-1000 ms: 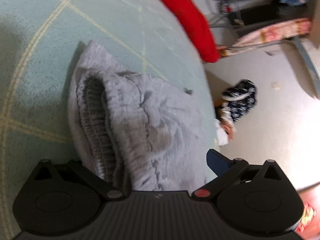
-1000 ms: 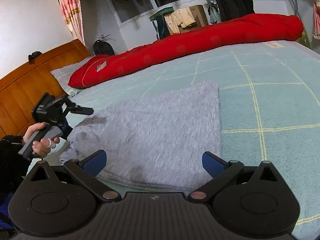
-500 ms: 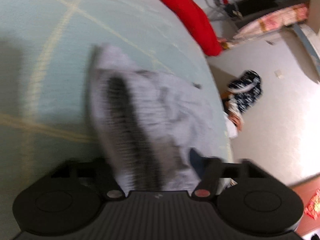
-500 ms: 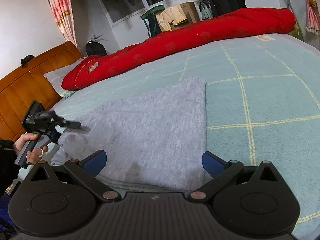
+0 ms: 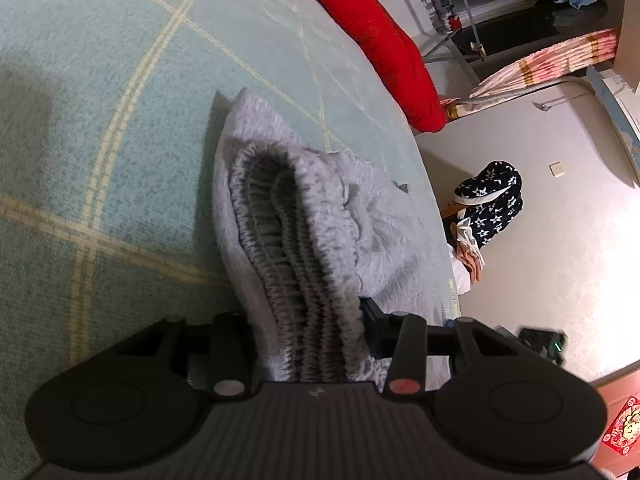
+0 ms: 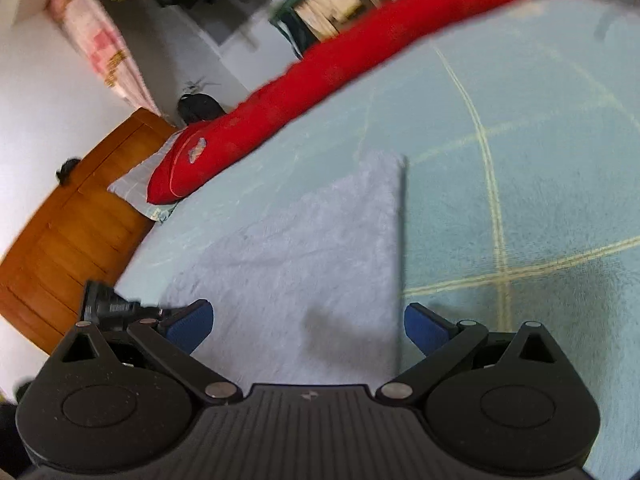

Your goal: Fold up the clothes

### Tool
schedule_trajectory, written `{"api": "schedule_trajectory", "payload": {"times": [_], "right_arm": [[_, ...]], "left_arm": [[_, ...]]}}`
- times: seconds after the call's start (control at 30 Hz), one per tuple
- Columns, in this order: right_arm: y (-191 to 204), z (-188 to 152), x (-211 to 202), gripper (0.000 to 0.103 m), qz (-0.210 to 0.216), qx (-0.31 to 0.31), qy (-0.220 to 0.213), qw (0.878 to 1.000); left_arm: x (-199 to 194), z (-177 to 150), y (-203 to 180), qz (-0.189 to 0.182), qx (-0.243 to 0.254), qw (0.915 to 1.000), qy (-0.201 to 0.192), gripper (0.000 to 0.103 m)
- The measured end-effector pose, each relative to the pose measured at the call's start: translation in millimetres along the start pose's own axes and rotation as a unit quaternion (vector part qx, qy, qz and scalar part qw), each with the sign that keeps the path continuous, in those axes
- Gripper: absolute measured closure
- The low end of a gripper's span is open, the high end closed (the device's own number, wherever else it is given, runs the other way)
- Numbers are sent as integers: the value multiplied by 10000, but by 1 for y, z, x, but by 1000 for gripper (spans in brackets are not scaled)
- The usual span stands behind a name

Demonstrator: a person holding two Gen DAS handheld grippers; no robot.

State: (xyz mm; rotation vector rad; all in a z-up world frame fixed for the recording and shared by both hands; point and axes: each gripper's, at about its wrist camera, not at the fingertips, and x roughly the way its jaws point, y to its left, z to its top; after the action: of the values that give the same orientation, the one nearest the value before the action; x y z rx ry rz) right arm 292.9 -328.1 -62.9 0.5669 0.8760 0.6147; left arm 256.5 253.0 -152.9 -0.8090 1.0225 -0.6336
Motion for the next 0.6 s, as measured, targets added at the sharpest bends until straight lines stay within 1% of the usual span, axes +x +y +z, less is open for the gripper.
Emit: {"api": "schedule_trajectory", "payload": {"times": [0.07, 0.17, 0.27, 0.37, 0.43, 0.5, 0.6], "right_arm": [[-18, 13, 14, 0, 46, 357, 191, 9992], [-37, 33, 41, 0, 482, 711, 497, 9951], [-44, 52, 69, 0, 903, 943, 682, 9891], [-40, 68, 97, 0, 1162, 930, 883, 9849], [-37, 72, 109, 0, 1212, 878, 1019, 9835], [-34, 70, 110, 0, 1235, 789, 1137, 9826], [-33, 57, 100, 0, 1520, 772, 1329, 9764]], "left_arm": [[-3, -1, 4, -26, 9, 10000, -6, 59], [-11, -4, 13, -60, 5, 10000, 14, 60], [-11, -2, 13, -70, -3, 10000, 50, 60], [-10, 0, 13, -95, -9, 9999, 74, 60], [-10, 0, 13, -110, -5, 9999, 71, 60], [-11, 0, 13, -116, -5, 9999, 68, 60], [-11, 1, 12, -118, -14, 9999, 87, 60]]}}
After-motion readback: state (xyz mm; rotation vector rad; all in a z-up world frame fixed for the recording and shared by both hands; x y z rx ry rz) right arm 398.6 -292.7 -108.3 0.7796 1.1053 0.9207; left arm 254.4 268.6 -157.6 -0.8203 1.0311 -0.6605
